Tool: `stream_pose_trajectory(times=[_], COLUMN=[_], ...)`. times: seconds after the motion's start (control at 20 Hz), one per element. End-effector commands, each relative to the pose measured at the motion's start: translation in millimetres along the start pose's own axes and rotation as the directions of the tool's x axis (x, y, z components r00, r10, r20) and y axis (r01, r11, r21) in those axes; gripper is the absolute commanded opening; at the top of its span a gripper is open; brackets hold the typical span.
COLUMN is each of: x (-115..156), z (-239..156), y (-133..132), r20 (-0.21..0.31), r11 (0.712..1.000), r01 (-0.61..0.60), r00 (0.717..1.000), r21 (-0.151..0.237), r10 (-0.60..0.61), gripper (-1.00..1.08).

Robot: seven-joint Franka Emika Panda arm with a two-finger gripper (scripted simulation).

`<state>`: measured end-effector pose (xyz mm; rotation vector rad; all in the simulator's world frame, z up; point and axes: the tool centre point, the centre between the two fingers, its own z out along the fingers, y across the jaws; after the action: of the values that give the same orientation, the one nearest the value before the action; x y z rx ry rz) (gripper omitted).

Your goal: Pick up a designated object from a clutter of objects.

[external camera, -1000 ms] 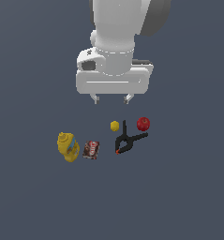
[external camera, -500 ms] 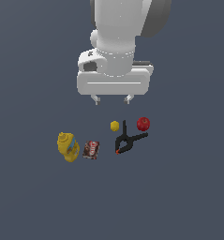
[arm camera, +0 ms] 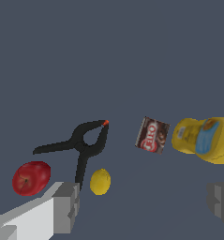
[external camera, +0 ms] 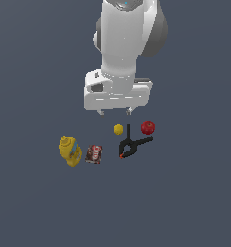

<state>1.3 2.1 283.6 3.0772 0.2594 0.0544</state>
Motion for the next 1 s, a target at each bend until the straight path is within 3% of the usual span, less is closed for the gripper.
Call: stream_pose_trajectory(times=[0.0,0.4,0.95], x=[-5,-35,-90], z=[20,96,175], y=[-2,-13,-36], r20=[0.004,0.014,0.009], r11=[0.999,0.975,0.900], r01=[0.042,0.221,0.434], r00=[0.999,0.975,0.900], r21=[0.000,0.010,0.046], r10=[-0.042,-0.221,-0.435], gripper=[1.00,1.00,1.00])
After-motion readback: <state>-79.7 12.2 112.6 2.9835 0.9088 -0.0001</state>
